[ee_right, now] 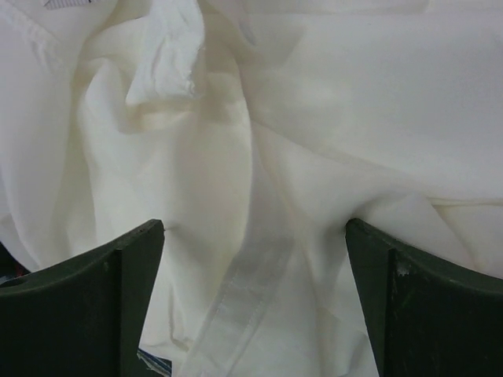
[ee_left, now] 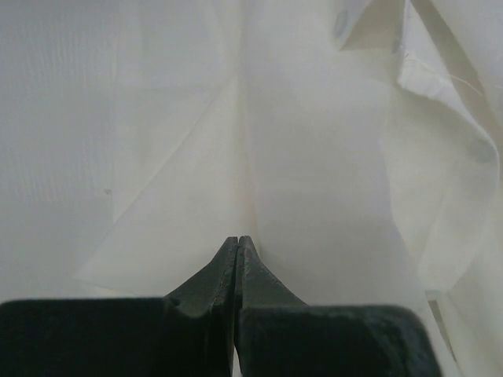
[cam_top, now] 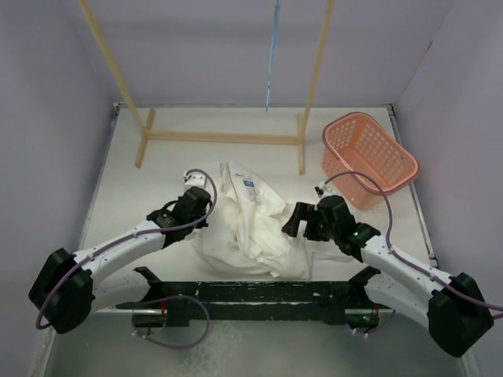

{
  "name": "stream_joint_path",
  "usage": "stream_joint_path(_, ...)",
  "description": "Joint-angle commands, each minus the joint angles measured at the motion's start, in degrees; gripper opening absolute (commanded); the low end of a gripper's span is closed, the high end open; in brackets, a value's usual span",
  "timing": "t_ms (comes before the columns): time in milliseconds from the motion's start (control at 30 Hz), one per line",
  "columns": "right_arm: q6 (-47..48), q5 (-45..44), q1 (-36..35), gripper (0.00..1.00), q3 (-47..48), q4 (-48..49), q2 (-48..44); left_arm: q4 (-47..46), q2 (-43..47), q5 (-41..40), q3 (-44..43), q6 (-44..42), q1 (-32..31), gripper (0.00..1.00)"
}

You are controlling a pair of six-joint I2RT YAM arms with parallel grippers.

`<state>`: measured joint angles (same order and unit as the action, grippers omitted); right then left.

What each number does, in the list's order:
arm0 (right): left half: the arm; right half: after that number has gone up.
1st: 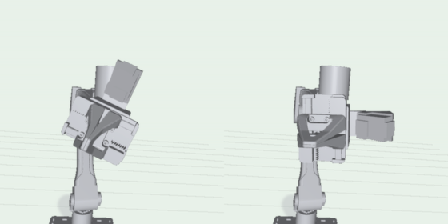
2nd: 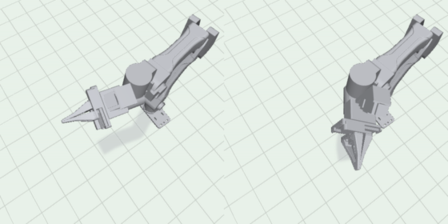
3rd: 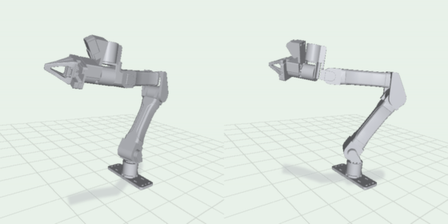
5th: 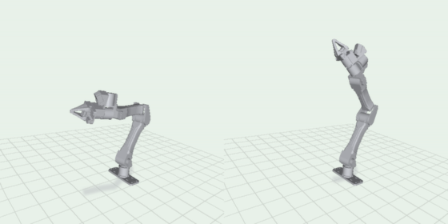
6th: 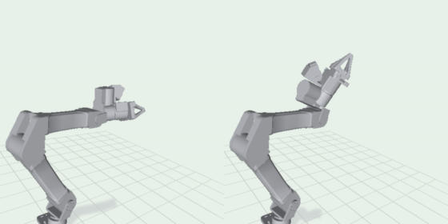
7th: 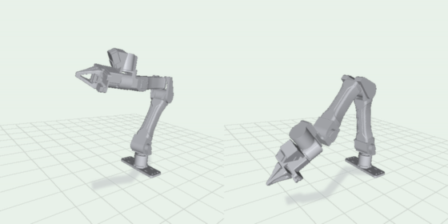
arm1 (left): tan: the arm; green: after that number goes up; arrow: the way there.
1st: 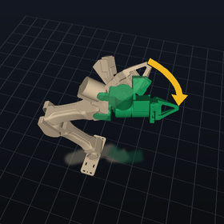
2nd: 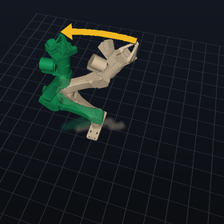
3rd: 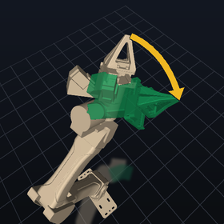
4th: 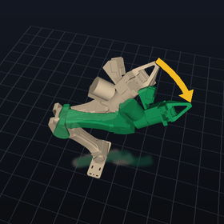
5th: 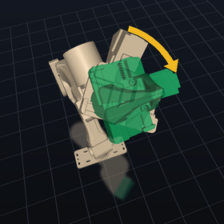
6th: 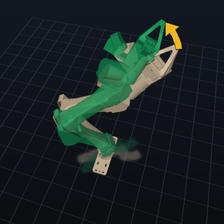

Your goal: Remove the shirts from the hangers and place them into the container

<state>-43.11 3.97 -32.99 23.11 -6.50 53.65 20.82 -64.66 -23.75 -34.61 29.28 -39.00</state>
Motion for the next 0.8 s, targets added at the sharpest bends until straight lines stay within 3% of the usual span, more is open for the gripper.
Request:
stream_joint_path(0, -0.4, 7.9, -0.2, 1.0, -1.4, 11.9, 1.5, -15.2, 5.9, 1.0, 4.7, 8.1, 0.2, 0.0)
stream_joint_path(133, -1.5, 10.5, -0.2, 1.0, -1.7, 16.4, 5.2, -28.3, 8.7, 5.5, 12.7, 11.3, 0.3, 0.0)
stream_joint_path(333, -2.1, 10.2, -0.2, 1.0, -0.8, 21.2, 11.1, -24.1, 3.2, 6.9, 12.7, 11.4, 0.2, 0.0)
stream_joint_path(567, -3.0, 13.8, -0.2, 1.0, 1.8, 31.0, 18.8, -34.0, 1.5, 10.9, 16.7, 12.3, -0.6, 0.0)
stream_joint_path(767, -3.9, 17.2, -0.3, 1.0, 6.6, 36.2, 26.8, -40.0, -6.9, 13.9, 14.9, 13.1, -3.0, 0.0)
